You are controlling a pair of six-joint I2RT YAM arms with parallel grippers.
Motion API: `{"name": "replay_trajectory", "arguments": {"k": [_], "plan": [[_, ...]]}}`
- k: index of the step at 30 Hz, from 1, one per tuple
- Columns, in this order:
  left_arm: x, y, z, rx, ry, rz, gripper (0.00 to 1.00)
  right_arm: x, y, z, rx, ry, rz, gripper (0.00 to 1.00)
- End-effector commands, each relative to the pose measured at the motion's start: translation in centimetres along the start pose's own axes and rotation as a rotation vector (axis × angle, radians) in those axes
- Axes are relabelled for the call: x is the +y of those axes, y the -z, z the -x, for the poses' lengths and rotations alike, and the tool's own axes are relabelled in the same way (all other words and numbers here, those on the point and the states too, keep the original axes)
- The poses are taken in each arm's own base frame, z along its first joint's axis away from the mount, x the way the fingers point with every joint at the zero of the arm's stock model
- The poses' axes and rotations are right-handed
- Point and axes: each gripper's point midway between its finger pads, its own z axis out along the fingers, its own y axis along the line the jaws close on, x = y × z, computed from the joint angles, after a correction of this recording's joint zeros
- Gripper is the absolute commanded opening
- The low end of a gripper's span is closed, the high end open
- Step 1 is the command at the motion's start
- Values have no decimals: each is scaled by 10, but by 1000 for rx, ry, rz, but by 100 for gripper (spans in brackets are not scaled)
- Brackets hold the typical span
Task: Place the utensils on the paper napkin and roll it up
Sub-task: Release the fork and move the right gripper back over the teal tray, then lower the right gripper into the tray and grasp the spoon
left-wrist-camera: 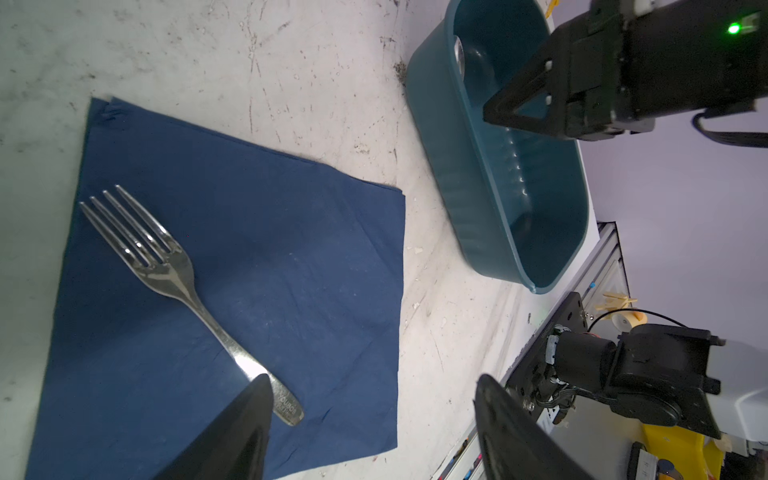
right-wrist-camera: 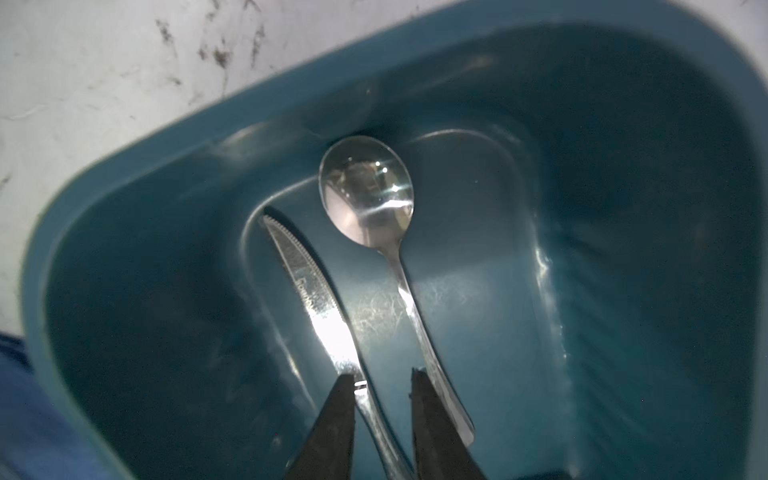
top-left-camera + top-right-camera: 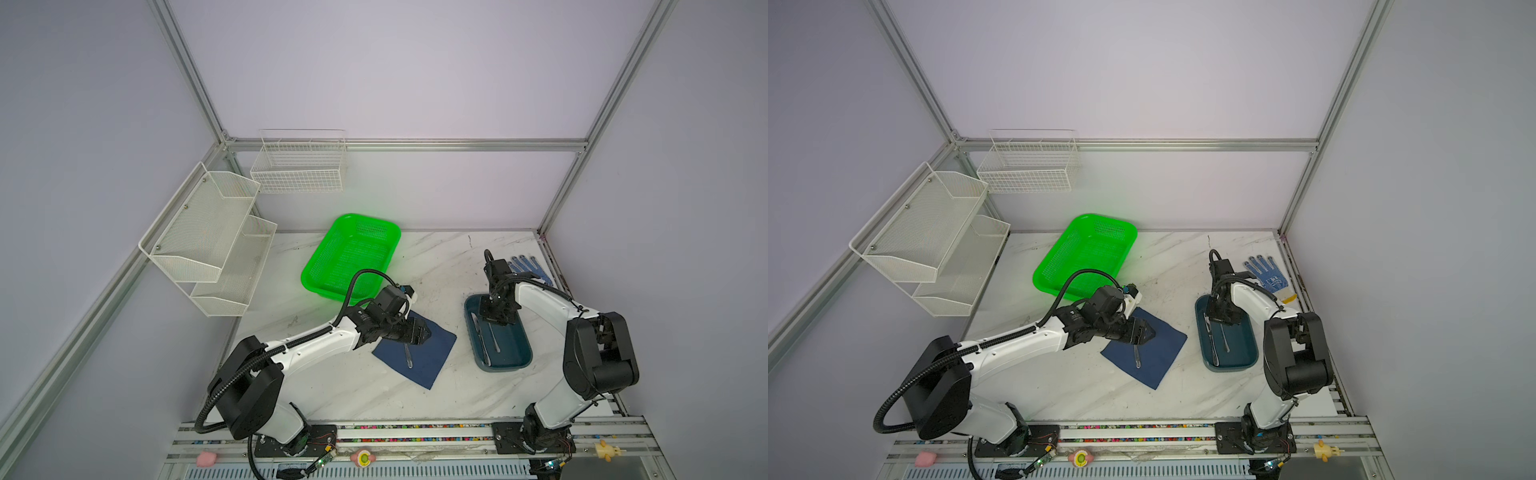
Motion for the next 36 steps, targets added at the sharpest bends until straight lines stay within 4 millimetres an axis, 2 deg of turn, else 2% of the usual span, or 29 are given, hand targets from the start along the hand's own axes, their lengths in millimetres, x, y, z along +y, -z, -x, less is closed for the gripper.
{"name": "replay_trajectory", "arguments": {"k": [1, 10, 15, 21, 27, 31, 36], "plan": [[-36, 16, 31, -66, -74, -91, 76, -9, -6, 5, 8, 1, -56, 27], [-31, 14, 26, -48, -90, -78, 77, -19, -36, 3, 56, -33, -60, 26], [-29, 17, 26, -45, -99, -65, 77, -24, -52, -11, 99, -39, -54, 25], [-28, 18, 25, -56, -97, -60, 77, -27, -65, -25, 125, -51, -51, 15], [-28, 18, 26, -59, -94, -58, 77, -27, -67, -22, 110, -65, -52, 8], [-25, 21, 25, -66, -88, -49, 77, -26, -67, -21, 112, -65, -46, 13], [-23, 21, 23, -67, -87, -42, 77, -37, -78, -34, 165, -45, -102, 18]]}}
